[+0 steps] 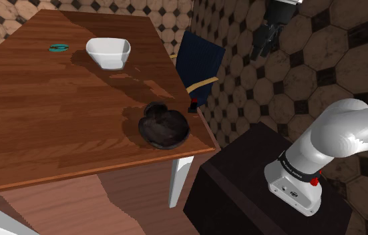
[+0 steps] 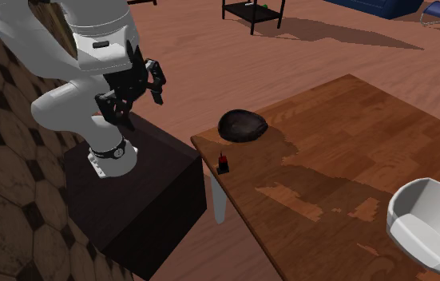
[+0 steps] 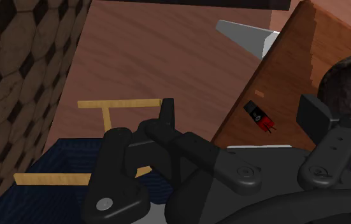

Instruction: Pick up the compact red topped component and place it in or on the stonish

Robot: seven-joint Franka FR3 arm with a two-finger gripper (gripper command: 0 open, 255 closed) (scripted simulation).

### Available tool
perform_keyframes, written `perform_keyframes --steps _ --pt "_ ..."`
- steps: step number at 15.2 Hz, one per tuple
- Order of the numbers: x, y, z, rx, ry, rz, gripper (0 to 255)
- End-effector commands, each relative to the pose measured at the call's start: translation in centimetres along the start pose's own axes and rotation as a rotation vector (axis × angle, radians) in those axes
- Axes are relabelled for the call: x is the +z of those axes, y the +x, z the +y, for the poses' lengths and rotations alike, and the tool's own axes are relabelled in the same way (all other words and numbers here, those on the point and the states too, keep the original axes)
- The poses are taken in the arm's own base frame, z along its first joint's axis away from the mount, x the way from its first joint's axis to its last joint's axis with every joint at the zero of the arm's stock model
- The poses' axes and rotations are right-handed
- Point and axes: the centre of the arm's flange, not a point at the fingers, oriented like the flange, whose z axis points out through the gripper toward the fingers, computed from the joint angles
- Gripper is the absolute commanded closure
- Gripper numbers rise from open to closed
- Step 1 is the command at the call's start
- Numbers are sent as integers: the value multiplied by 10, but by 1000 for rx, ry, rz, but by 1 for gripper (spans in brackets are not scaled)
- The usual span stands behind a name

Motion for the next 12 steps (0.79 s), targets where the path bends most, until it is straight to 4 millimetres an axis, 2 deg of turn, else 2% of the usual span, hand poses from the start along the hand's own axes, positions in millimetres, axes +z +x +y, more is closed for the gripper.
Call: perform_keyframes --steps 1,12 --pt "0 0 0 0 0 0 0" --pt "105 88 -66 -178 -69 -27 0"
